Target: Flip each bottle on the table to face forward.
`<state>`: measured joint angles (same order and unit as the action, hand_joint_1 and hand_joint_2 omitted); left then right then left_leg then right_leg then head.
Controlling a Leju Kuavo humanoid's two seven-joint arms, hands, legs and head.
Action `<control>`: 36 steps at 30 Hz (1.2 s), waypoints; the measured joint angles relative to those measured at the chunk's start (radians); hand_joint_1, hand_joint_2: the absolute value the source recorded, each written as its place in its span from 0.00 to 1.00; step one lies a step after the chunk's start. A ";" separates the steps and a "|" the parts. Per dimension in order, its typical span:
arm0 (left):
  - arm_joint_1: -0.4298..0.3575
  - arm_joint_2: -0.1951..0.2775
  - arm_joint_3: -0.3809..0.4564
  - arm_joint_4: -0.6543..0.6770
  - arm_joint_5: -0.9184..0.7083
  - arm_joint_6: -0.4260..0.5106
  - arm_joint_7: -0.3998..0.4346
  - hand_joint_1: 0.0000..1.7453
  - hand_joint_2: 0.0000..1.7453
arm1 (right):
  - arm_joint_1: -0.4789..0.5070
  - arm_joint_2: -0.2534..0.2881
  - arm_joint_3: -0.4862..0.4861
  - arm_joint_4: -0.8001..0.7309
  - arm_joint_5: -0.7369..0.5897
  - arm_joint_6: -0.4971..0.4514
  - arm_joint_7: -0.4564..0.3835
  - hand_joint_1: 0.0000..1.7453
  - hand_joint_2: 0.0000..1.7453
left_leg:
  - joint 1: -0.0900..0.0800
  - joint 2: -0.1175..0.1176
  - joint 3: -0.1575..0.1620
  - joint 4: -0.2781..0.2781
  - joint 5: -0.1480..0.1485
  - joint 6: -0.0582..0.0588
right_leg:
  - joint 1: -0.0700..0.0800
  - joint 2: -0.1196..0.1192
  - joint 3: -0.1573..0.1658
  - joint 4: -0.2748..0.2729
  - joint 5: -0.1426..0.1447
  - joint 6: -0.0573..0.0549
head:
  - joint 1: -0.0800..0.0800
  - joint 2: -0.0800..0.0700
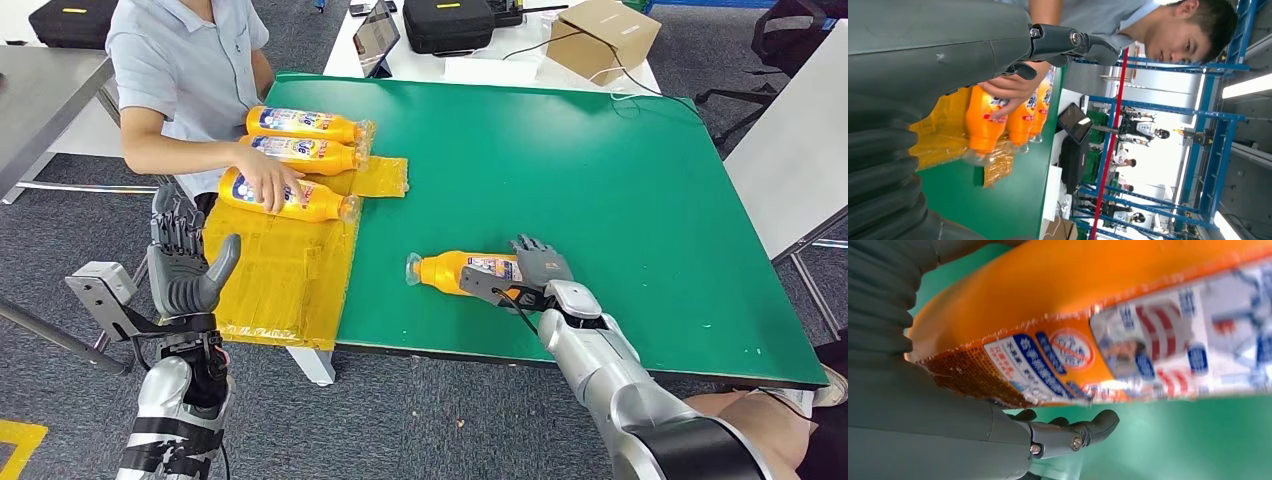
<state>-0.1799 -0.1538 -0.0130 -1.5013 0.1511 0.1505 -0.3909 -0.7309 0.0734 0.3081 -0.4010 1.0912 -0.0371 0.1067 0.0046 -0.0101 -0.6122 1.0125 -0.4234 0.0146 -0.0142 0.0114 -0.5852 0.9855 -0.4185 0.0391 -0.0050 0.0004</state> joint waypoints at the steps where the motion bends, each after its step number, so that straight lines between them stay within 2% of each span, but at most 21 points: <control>1: -0.003 0.000 0.000 0.004 -0.001 -0.002 0.000 0.00 1.00 | -0.006 0.001 0.004 0.006 0.002 0.013 0.004 1.00 1.00 | 0.000 0.000 0.001 0.000 0.000 0.000 | 0.000 0.000 0.001 0.000 0.000 0.000 | 0.000 0.000; 7: -0.018 0.001 0.002 0.027 -0.001 -0.005 0.000 0.00 1.00 | -0.026 0.007 0.018 0.028 0.001 0.042 0.002 1.00 1.00 | 0.000 0.000 0.002 0.000 0.000 0.000 | 0.000 0.000 0.003 0.000 0.000 0.000 | 0.000 0.000; 10: -0.022 0.002 0.003 0.037 -0.001 -0.009 0.000 0.00 1.00 | -0.029 0.009 0.017 0.031 -0.039 0.044 -0.050 1.00 1.00 | 0.000 0.000 0.003 0.000 0.000 0.000 | 0.000 0.000 0.003 0.000 0.000 0.000 | 0.000 0.000; 12: -0.028 0.003 0.002 0.046 0.000 -0.018 -0.002 0.00 1.00 | -0.025 0.010 0.002 0.030 -0.122 0.043 -0.165 1.00 1.00 | 0.000 0.001 0.003 0.000 0.000 0.000 | 0.000 0.000 0.003 0.000 0.000 0.000 | 0.000 0.000; 16: -0.039 0.003 -0.021 0.084 -0.041 0.013 0.012 0.00 1.00 | 0.044 0.036 -0.083 -0.018 -0.388 0.014 -0.500 1.00 1.00 | 0.000 0.001 0.002 0.000 0.000 0.000 | 0.000 0.001 0.002 0.000 0.000 0.000 | 0.000 0.000; 18: -0.039 0.002 -0.048 0.116 -0.079 0.045 0.025 0.00 1.00 | 0.101 0.064 -0.126 -0.081 -0.486 -0.005 -0.588 1.00 1.00 | 0.000 -0.001 0.000 0.000 0.000 0.000 | 0.001 0.000 0.000 0.000 0.000 0.000 | 0.000 0.000; 22: -0.038 -0.004 -0.084 0.163 -0.097 0.064 0.025 0.00 1.00 | 0.162 0.096 -0.153 -0.175 -0.541 -0.014 -0.596 1.00 1.00 | 0.001 0.000 -0.002 0.000 0.000 0.000 | 0.001 0.000 -0.002 0.001 0.000 0.000 | 0.000 0.000; 31: -0.039 -0.005 -0.104 0.196 -0.097 0.063 0.027 0.00 1.00 | 0.200 0.102 -0.160 -0.250 -0.578 -0.018 -0.594 1.00 1.00 | 0.000 0.000 -0.005 0.000 0.000 0.000 | 0.000 0.000 -0.005 0.000 0.000 0.000 | 0.000 0.000; 36: -0.034 -0.017 -0.124 0.229 -0.098 0.038 0.057 0.00 1.00 | 0.255 0.128 -0.157 -0.365 -0.679 -0.072 -0.659 1.00 1.00 | 0.000 0.000 -0.006 0.000 0.000 0.000 | 0.000 0.000 -0.006 0.000 0.000 0.000 | 0.000 0.000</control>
<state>-0.2142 -0.1713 -0.1368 -1.2725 0.0533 0.1888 -0.3344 -0.4760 0.2019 0.1509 -0.7657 0.4125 -0.1089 -0.5519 0.0045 -0.0103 -0.6183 1.0125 -0.4236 0.0145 -0.0141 0.0115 -0.5913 0.9860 -0.4186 0.0391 -0.0051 0.0004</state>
